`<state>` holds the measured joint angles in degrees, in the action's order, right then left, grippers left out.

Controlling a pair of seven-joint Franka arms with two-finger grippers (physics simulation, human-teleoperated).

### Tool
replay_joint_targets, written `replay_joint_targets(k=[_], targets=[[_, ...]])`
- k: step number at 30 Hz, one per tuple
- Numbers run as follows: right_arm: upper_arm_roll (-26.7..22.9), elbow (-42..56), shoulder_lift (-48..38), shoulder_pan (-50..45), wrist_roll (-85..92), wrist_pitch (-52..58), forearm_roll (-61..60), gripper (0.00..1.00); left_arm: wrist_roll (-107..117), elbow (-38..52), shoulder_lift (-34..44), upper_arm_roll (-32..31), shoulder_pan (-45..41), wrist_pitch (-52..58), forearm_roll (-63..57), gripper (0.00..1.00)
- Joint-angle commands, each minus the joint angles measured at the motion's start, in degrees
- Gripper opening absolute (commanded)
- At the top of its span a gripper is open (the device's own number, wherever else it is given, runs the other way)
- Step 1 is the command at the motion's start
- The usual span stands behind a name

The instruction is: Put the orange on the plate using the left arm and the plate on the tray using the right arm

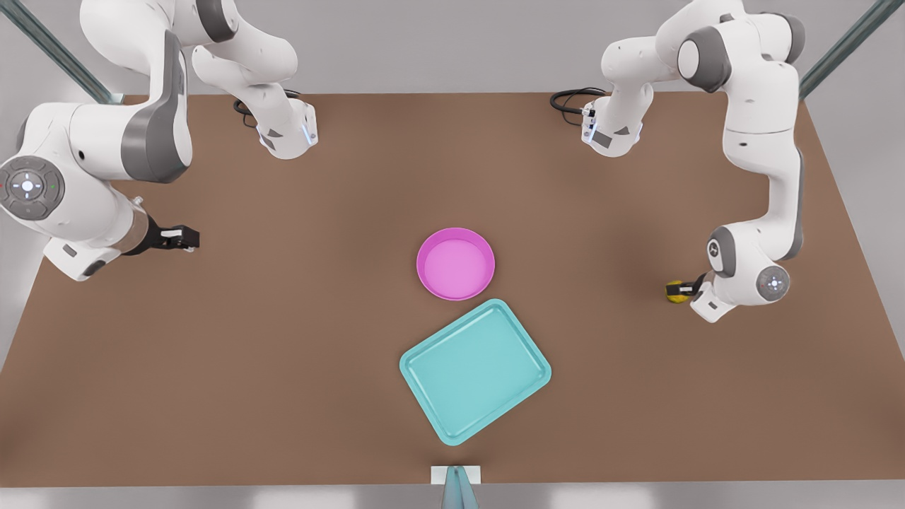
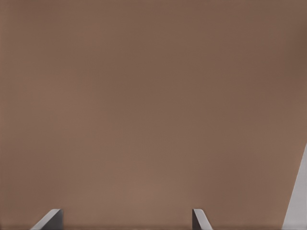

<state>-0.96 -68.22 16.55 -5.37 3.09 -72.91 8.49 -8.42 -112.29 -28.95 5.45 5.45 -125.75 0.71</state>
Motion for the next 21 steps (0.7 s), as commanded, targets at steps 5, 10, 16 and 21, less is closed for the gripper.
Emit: replay_joint_targets(k=[5, 10, 16, 21], targets=[[0.0, -0.3, 0.0, 0.0, 0.3, 0.2, -0.1, 1.00, -7.7, -0.7, -1.9, 0.0, 0.0, -4.3, -0.1, 1.00], [0.0, -0.3, 0.1, 0.0, 0.2, 0.0, -0.1, 1.00, -7.6, -0.8, -3.4, 0.0, -0.1, -3.8, -0.1, 1.00], [0.0, -0.3, 0.3, 0.0, 0.4, 0.0, -0.1, 1.00, -7.6, -0.7, -4.1, 0.0, 0.0, -4.1, 0.0, 1.00], [0.0, -0.4, 0.4, 0.0, 0.5, -0.1, -0.1, 1.00, -7.0, -0.6, -3.4, 0.0, -0.1, -3.8, 0.0, 0.61]])
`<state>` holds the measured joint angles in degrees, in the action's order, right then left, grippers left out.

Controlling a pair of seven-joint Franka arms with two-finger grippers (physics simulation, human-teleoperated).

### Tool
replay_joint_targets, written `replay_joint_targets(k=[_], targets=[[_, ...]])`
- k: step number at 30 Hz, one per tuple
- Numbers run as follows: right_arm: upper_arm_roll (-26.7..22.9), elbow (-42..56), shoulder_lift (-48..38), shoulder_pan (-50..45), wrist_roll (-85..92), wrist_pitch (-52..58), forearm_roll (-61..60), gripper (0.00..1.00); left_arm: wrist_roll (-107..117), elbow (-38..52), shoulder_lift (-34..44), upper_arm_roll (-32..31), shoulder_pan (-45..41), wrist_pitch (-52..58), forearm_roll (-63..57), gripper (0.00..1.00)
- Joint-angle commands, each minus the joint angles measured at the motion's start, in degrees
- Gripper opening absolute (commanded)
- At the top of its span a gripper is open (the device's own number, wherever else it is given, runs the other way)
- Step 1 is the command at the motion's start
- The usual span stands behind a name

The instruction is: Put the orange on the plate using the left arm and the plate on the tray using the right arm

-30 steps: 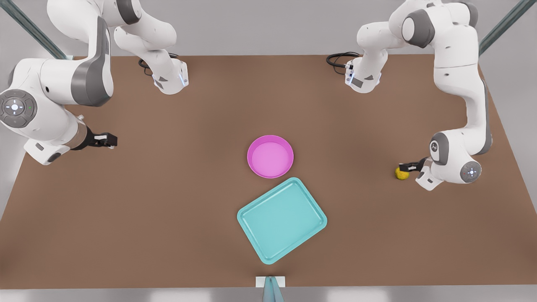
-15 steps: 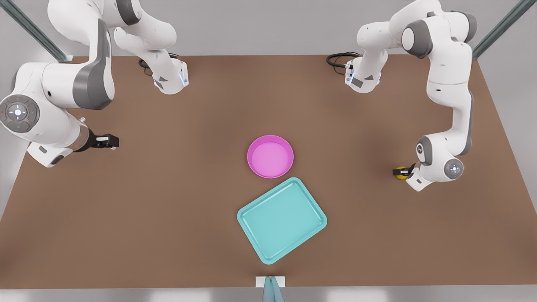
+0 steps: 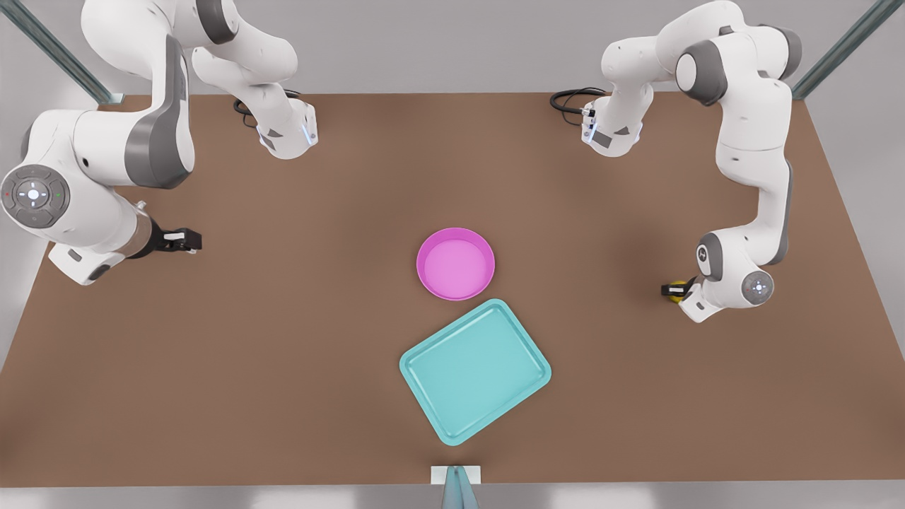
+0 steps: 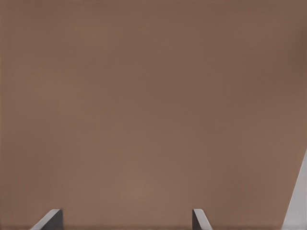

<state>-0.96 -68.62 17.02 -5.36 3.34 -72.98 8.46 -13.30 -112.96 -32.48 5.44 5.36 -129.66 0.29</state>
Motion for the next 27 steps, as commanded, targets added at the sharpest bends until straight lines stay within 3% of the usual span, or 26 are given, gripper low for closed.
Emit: replay_joint_targets(k=[1, 4, 8, 9, 11, 14, 16, 19, 24, 25, 27], targets=[[0.0, 0.1, -0.1, 0.0, 0.3, -0.1, 0.0, 1.00, -2.2, 0.1, 0.2, 0.0, 0.0, 0.1, 0.4, 0.60], [0.0, 0.0, 0.0, 0.1, 0.3, -0.1, 0.0, 1.00, 2.1, 0.3, 2.2, -0.2, -0.9, 0.4, 0.3, 0.60], [0.0, 0.0, -0.1, 0.4, 0.4, -0.1, 0.0, 1.00, 26.7, 0.6, 10.5, -0.3, -22.0, 10.8, 0.4, 0.60], [0.0, 0.0, -0.1, 0.5, 0.4, -0.1, -0.1, 1.00, 31.1, 1.7, 10.4, -0.3, -26.4, 12.2, 0.4, 0.60], [0.0, 0.0, 0.0, 0.5, 0.4, -0.2, -0.1, 1.00, 46.2, 12.3, 4.9, -0.9, -38.3, 21.0, 1.0, 0.60], [0.0, 0.0, 0.1, 0.5, 0.3, -0.3, -0.1, 1.00, 60.6, 21.6, -0.7, -0.9, -52.9, 23.7, 7.1, 0.60], [0.0, 0.0, 0.2, 0.5, 0.3, -0.3, -0.1, 1.00, 62.4, 21.7, -1.2, -1.5, -56.6, 23.5, 10.3, 0.60], [0.0, 0.0, 0.3, 0.5, 0.3, -0.3, -0.1, 1.00, 63.7, 26.3, -6.5, -2.1, -56.5, 18.3, 11.4, 0.61], [0.0, 0.0, 0.4, 0.4, 0.3, -0.3, -0.2, 1.00, 63.5, 27.8, -8.6, -1.5, -55.8, 13.3, 12.5, 0.61], [0.0, 0.0, 0.4, 0.4, 0.3, -0.3, -0.1, 1.00, 63.1, 27.8, -8.5, -1.5, -55.7, 13.1, 12.5, 0.70], [0.0, 0.0, 0.4, 0.4, 0.3, -0.3, -0.1, 1.00, 63.5, 27.8, -8.3, -1.4, -55.6, 12.1, 12.5, 1.00]])
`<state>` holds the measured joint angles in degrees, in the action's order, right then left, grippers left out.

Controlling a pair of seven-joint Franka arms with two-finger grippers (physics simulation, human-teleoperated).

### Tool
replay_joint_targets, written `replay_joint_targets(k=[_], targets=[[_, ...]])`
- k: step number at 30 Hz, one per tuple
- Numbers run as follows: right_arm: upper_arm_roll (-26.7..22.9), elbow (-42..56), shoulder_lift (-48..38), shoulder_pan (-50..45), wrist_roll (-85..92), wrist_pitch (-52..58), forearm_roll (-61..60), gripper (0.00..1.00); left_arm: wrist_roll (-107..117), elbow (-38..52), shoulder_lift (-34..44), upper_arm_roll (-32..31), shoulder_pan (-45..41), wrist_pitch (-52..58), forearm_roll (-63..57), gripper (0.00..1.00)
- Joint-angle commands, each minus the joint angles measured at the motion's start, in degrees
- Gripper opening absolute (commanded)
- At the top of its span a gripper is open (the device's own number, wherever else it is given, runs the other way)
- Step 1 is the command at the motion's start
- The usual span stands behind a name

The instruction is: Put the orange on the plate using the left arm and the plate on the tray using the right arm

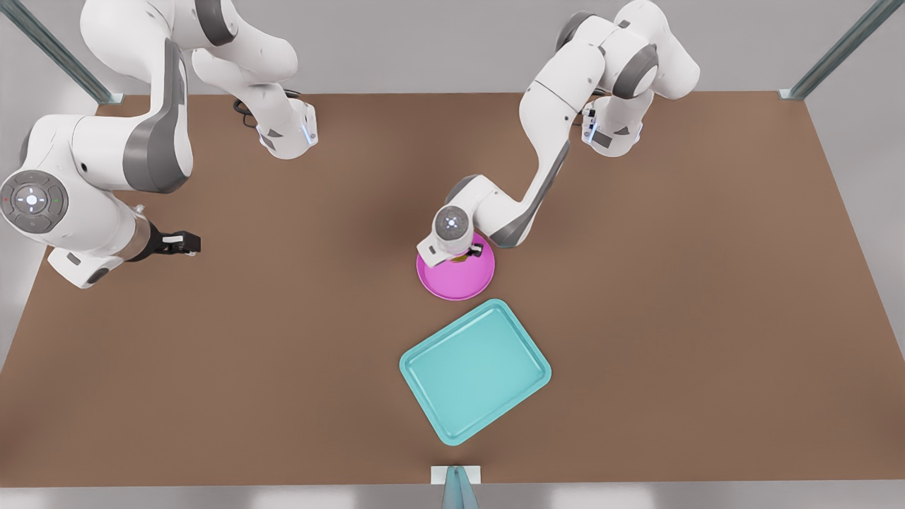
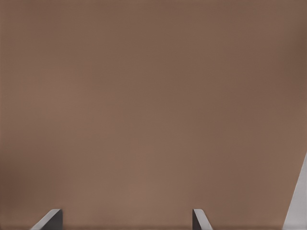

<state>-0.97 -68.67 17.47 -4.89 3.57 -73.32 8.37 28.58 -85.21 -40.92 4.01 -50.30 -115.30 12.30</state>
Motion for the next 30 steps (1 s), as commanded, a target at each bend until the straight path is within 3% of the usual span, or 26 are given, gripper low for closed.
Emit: replay_joint_targets(k=[1, 3, 4, 6, 7, 8, 10, 11, 12, 13, 15, 21, 30], targets=[[0.0, 0.0, -0.1, 0.0, 0.0, 0.0, 0.0, 1.00, 21.8, 0.0, 0.2, 0.0, 0.0, -2.3, 0.4, 1.00], [0.0, 0.0, 0.0, 0.0, 0.0, -0.1, 0.0, 1.00, 20.9, 0.3, 1.6, 2.0, 0.0, 0.9, 0.4, 1.00], [0.0, 0.0, 0.0, 0.0, 0.0, -0.1, -0.1, 1.00, 12.3, 3.1, 5.8, 7.7, 0.4, 16.7, 0.7, 1.00], [0.0, -5.3, 1.5, -0.2, 0.0, -1.3, -7.6, 1.00, -14.8, 15.0, 10.0, 28.1, 0.6, 47.2, 0.6, 1.00], [0.0, -9.7, 3.5, -0.2, 0.0, -5.6, -14.6, 1.00, -21.6, 17.7, 10.1, 35.6, 0.6, 50.1, 0.7, 1.00], [0.0, -11.0, 7.0, -0.8, -0.1, -9.7, -18.6, 1.00, -24.5, 19.2, 10.2, 39.2, 0.7, 51.9, 1.0, 1.00], [0.2, -11.7, 16.8, -5.9, -1.8, -21.7, -24.4, 1.00, -25.1, 20.0, 13.7, 42.0, 3.1, 52.7, 1.6, 1.00], [0.2, -14.1, 17.4, -8.6, -4.6, -27.4, -26.4, 1.00, -23.8, 19.5, 18.0, 35.1, 11.9, 52.5, 1.9, 1.00], [0.3, -14.8, 17.4, -9.7, -5.8, -29.0, -26.4, 1.00, -17.3, 19.0, 22.4, 12.6, 29.7, 51.9, -1.7, 1.00], [0.4, -17.0, 17.5, -11.3, -5.9, -32.9, -28.2, 1.00, -15.8, 13.8, 27.3, -1.2, 41.0, 46.3, -6.2, 1.00], [0.5, -17.8, 18.7, -15.8, -5.9, -38.0, -29.6, 1.00, -16.4, 2.9, 34.9, -2.0, 42.2, 37.3, -7.9, 1.00], [0.6, -19.1, 22.4, -23.8, -5.8, -44.8, -30.0, 1.00, -16.6, 6.4, 29.7, -1.9, 41.7, 40.0, -8.1, 1.00], [2.8, -19.7, 25.2, -25.6, -5.1, -46.7, -32.1, 1.00, -16.2, 7.2, 29.5, -1.8, 41.8, 41.6, -8.4, 1.00]])
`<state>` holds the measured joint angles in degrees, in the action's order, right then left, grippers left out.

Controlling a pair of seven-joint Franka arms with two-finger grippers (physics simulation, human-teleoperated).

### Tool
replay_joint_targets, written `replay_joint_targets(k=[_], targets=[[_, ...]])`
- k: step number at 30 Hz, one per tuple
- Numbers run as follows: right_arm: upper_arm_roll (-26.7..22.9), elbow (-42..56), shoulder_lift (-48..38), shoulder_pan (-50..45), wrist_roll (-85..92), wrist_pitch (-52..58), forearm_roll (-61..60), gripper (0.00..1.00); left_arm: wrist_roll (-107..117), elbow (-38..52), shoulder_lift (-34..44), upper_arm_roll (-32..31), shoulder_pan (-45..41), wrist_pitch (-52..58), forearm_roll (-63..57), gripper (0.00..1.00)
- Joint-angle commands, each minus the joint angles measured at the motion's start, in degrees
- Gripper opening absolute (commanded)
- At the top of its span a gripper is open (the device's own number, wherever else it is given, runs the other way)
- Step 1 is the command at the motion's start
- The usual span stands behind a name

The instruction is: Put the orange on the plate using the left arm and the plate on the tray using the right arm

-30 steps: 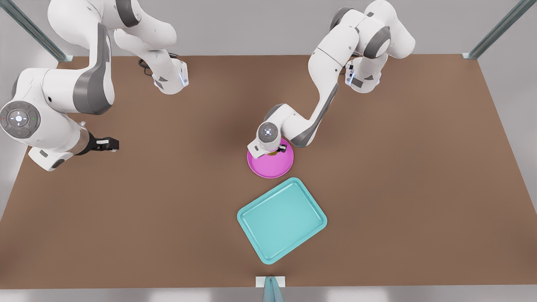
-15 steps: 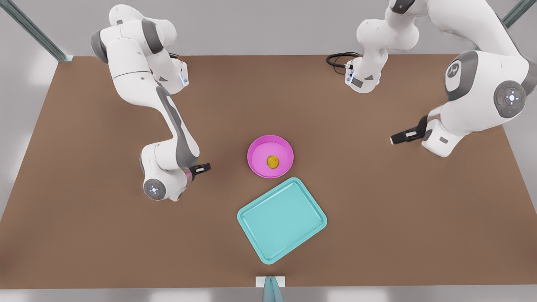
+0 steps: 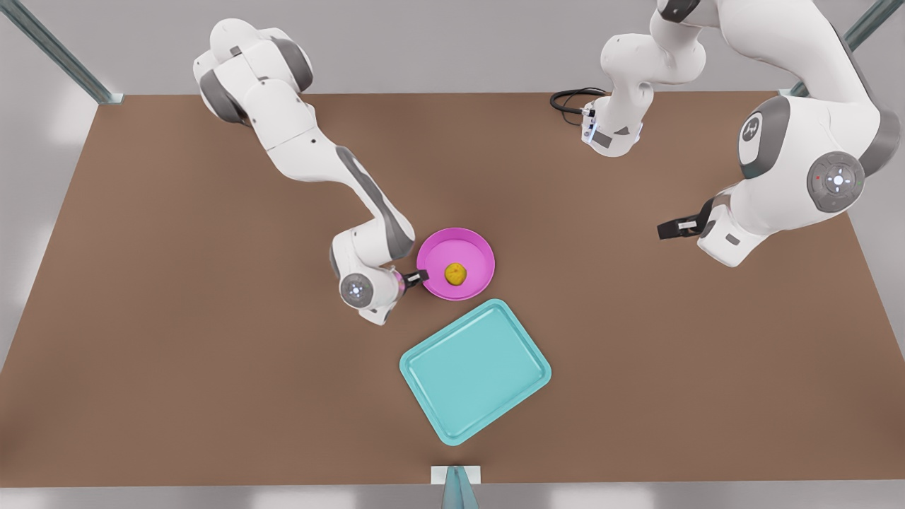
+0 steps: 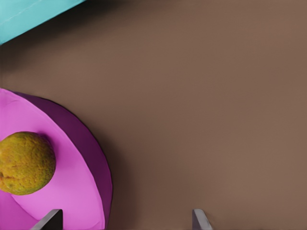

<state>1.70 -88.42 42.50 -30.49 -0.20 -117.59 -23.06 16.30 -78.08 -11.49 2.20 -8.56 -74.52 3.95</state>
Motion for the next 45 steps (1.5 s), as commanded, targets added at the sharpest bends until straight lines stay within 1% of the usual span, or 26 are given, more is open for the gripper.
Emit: replay_joint_targets(k=[1, 13, 15, 16, 17, 21, 23, 24, 26, 27, 28, 32, 36, 42, 45], targets=[[0.3, 0.2, 0.6, 0.0, -1.3, -2.6, -0.7, 1.00, -4.2, 0.0, 0.1, 0.0, 0.0, 0.8, -0.2, 1.00], [2.5, 0.0, 2.1, 0.0, -1.3, -2.2, -1.7, 1.00, -4.4, 0.0, -0.2, 0.4, 0.0, 0.9, -0.2, 1.00], [2.6, 0.0, 2.2, 0.0, -1.2, -1.9, -1.7, 0.84, -4.5, 0.0, -0.2, 0.4, 0.0, 1.9, 0.0, 1.00], [2.6, 0.0, 2.3, 0.0, -1.2, -1.9, -1.7, 0.78, -4.5, 0.0, -0.2, 0.4, 0.0, 1.9, 0.0, 1.00], [2.6, 0.0, 2.6, 0.0, -1.2, -1.9, -1.7, 0.75, -4.5, 0.0, -0.2, 0.4, 0.0, 1.9, 0.0, 1.00], [2.9, 0.1, 3.4, 0.0, -1.1, -2.0, -1.7, 0.74, -4.5, 0.0, -0.2, 0.4, 0.0, 2.2, 0.0, 1.00], [3.0, 0.2, 3.4, 0.0, -1.2, -1.6, -1.7, 0.72, -4.5, 0.0, -0.2, 0.4, 0.0, 2.2, 0.1, 1.00], [3.0, 0.2, 3.4, 0.1, -1.2, -1.5, -1.7, 0.66, -4.5, 0.0, -0.2, 0.4, 0.0, 2.2, 0.1, 1.00], [3.0, 0.3, 3.4, 0.1, -0.6, -1.4, -1.7, 0.47, -4.5, 0.0, -0.2, 0.4, 0.0, 2.2, 0.1, 1.00], [3.0, 0.3, 3.4, 0.1, -0.6, -1.4, -1.7, 0.44, -4.4, 0.0, -0.2, 0.4, 0.0, 2.3, 0.1, 1.00], [3.0, 0.3, 3.4, 0.1, -0.6, -1.4, -1.7, 0.34, -4.5, 0.0, -0.2, 0.4, 0.0, 2.2, 0.0, 1.00], [3.0, 0.3, 3.5, 0.1, 0.3, -1.4, -1.7, 0.33, -4.4, 0.0, -0.2, 0.4, 0.0, 2.2, 0.0, 1.00], [3.7, 0.4, 3.3, 0.2, 2.7, -0.9, -1.6, 0.21, -4.3, 0.1, -0.1, 0.4, 0.0, 2.2, 0.1, 1.00], [3.9, 0.4, 2.9, 0.1, 3.5, -0.5, -1.6, 0.21, -4.5, 0.0, -0.2, 0.4, 0.0, 2.2, 0.1, 1.00], [5.0, 0.4, 2.1, 0.2, 4.6, -0.3, -1.6, 0.21, -4.5, 0.0, -0.2, 0.4, 0.0, 2.2, 0.1, 1.00]])
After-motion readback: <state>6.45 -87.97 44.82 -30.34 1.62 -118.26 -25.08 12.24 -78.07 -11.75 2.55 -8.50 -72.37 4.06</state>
